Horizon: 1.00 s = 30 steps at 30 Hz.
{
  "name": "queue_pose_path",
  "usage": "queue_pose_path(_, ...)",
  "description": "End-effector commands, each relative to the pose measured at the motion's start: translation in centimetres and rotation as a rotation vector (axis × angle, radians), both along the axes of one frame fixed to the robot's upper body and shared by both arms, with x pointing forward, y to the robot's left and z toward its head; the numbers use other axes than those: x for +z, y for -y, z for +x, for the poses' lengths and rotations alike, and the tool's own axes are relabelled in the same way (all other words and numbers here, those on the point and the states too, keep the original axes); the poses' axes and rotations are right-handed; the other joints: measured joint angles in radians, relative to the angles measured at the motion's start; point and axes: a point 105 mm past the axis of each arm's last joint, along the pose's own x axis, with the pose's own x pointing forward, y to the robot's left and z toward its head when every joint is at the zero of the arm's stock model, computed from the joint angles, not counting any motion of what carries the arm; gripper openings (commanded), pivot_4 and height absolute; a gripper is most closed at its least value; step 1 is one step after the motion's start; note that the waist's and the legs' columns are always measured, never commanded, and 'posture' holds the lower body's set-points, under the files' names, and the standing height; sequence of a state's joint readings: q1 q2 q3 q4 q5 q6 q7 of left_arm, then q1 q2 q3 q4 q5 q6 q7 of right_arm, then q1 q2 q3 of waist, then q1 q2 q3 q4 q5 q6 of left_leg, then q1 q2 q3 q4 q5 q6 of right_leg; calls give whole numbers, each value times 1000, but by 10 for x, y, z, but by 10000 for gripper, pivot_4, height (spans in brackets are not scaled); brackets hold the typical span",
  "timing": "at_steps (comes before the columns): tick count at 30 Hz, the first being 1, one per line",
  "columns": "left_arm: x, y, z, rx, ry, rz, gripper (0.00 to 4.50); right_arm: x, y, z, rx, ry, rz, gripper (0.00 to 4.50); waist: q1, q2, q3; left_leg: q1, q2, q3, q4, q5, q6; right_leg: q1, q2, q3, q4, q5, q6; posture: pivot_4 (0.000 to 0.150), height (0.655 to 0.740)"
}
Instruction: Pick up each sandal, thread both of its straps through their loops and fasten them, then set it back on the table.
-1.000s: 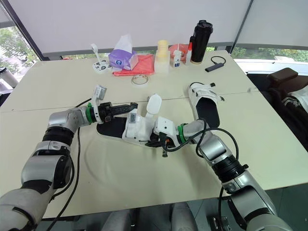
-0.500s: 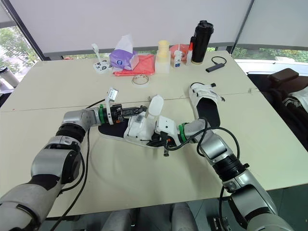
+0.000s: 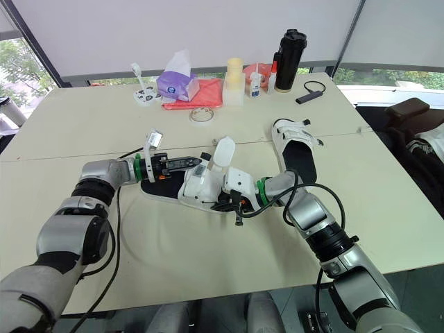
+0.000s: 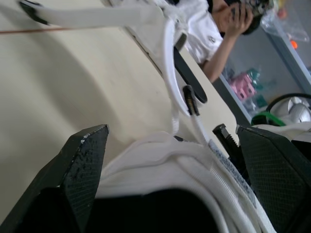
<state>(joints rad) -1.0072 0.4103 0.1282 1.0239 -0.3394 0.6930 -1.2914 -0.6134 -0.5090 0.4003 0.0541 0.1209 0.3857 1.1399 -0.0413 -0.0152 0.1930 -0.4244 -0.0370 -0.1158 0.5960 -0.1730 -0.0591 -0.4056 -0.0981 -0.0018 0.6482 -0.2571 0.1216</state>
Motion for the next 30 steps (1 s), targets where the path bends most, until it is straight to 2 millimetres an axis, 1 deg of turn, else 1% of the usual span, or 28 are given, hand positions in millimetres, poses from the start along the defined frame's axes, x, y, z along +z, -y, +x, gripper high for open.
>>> queue_pose_path(1, 15, -9, 2, 28, 45, -38, 44830, -10, 5, -2, -8, -10, -51, 0, 0, 0, 0, 0, 0, 0, 0, 0, 0, 0, 0, 0, 0, 0, 0, 1500, 7400)
queue_pose_path(5, 16, -18, -3, 30, 69, -26, 44830, -9, 6, -1, -16, -2, -52, 0, 0, 0, 0, 0, 0, 0, 0, 0, 0, 0, 0, 0, 0, 0, 0, 1500, 7400)
queue_pose_path(9, 20, -21, -16, -15, 138, 17, 44830, -7, 6, 0, -24, 3, -52, 0, -1, 0, 0, 0, 0, 0, 0, 0, 0, 0, 0, 0, 0, 0, 0, 1500, 7400)
queue_pose_path(13, 13, -22, -33, -74, 161, 78, 44830, -6, 7, 2, -36, 12, -52, 0, 0, 0, 0, 0, 0, 0, 0, 0, 0, 0, 0, 0, 0, 0, 0, 1500, 7400)
queue_pose_path(16, 13, -23, -37, -71, 174, 86, 44830, -7, 8, 3, -43, 17, -58, 0, 2, 0, 0, 0, 0, 0, 0, 0, 0, 0, 0, 0, 0, 0, -1, 1500, 7400)
queue_pose_path(20, 9, -24, -40, -72, 244, 161, 44830, -7, 11, 5, -58, 32, -76, 0, 2, 0, 0, 0, 0, 0, 0, 0, 0, 0, 0, 0, 0, 0, -1, 1500, 7400)
queue_pose_path(21, 11, -23, -43, -84, 269, 172, 44830, -5, 14, 7, -81, 38, -75, 0, 3, 0, 0, 0, 0, 0, 0, 0, 0, 0, 0, 0, 0, 0, -1, 1500, 7400)
queue_pose_path(24, 11, -20, -51, -114, 350, 226, 45000, -1, 22, 9, -132, 41, -69, 11020, 5, 0, 0, 0, 0, 0, 0, 0, 0, 0, 0, 1, 0, 0, -1, 1500, 7400)
queue_pose_path(27, 10, -18, -52, -107, 347, 218, 45000, 0, 27, 11, -163, 60, -80, 25378, 9, 0, 0, 0, 0, 0, 0, 0, 0, 0, 0, 1, -1, 0, -1, 1500, 7400)
queue_pose_path(28, 11, -18, -52, -105, 347, 215, 45000, 0, 29, 12, -172, 65, -84, 30831, 11, 0, 0, 0, 0, 0, 0, 0, 0, 0, 0, 1, 0, 0, -1, 1500, 7400)
queue_pose_path(29, 11, -18, -53, -105, 348, 215, 45000, 1, 31, 12, -182, 66, -86, 34821, 12, 0, 0, 0, 0, 0, 0, 0, 0, 0, 0, 1, -1, 0, -1, 1500, 7400)
queue_pose_path(30, 11, -17, -54, -109, 355, 217, 45000, 2, 34, 12, -190, 70, -85, 34821, 14, 0, 0, 0, 0, 0, 0, 0, 0, 0, 0, 1, -1, 0, -1, 1500, 7400)
